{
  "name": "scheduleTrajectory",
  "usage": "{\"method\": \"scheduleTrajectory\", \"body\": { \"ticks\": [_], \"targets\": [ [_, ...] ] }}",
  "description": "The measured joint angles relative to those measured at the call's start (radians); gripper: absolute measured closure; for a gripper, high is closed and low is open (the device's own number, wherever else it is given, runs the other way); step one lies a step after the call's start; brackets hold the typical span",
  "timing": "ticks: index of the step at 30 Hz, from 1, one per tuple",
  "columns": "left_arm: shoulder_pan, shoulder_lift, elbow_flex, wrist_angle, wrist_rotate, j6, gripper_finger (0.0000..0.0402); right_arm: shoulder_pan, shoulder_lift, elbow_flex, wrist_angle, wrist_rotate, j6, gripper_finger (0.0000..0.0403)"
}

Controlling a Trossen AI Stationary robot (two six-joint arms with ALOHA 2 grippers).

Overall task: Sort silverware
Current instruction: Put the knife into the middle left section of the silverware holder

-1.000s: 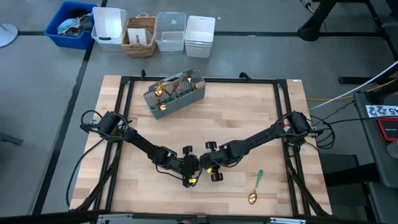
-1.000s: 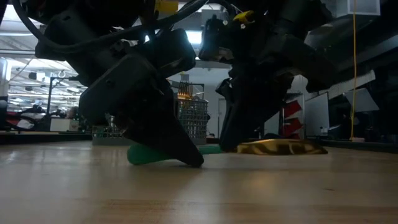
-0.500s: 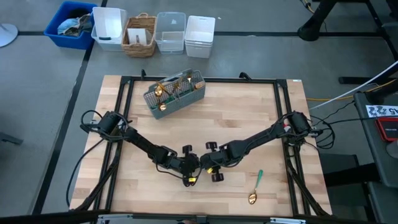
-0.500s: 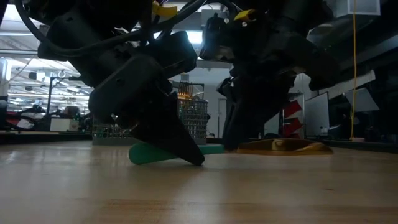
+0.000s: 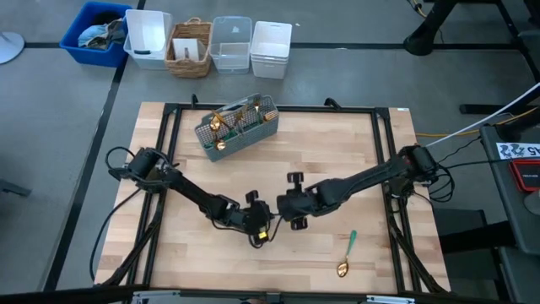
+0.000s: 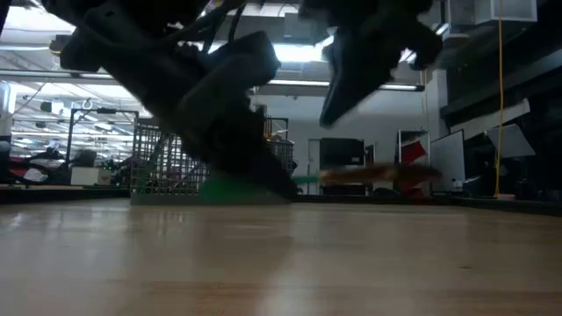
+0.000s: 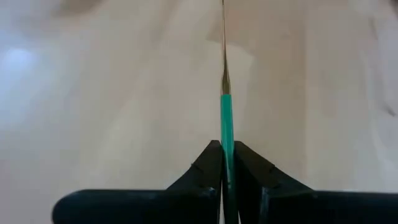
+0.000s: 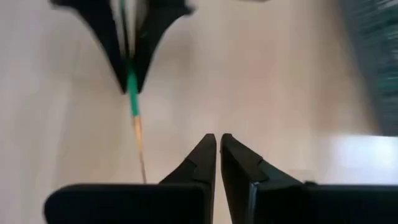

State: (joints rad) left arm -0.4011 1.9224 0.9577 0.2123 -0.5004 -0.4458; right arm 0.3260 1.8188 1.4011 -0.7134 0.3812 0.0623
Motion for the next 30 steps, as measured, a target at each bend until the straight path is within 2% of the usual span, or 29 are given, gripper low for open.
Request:
{"method": "scheduleTrajectory", "body": {
  "ticks": [5,11,19,22,25,28,30],
  "targets": [
    [0.04,-0.083,0.001,-0.084,-0.092,-0.006,0.0389,0.0,-0.113,0.001,-0.051,0.145,-0.016,0.038],
    [0.092,-0.236,0.001,-0.294,-0.246,0.007,0.0389,0.0,-0.239,-0.001,-0.154,0.279,-0.002,0.038],
    [0.145,-0.5,-0.022,-0.52,-0.332,0.037,0.0389,0.0,-0.388,-0.034,-0.383,0.515,0.177,0.038],
    [0.147,-0.605,-0.093,-0.512,-0.371,0.029,0.0389,0.0,-0.463,-0.11,-0.421,0.596,0.284,0.038],
    [0.145,-0.702,-0.186,-0.484,-0.386,-0.023,0.0389,0.0,-0.545,-0.216,-0.404,0.629,0.369,0.038],
    [0.139,-0.768,-0.299,-0.33,-0.388,-0.037,0.0389,-0.001,-0.613,-0.331,-0.318,0.645,0.409,0.038],
    [0.136,-0.788,-0.371,-0.157,-0.384,0.01,0.0389,-0.001,-0.651,-0.408,-0.233,0.646,0.399,0.038]
  ]
}}
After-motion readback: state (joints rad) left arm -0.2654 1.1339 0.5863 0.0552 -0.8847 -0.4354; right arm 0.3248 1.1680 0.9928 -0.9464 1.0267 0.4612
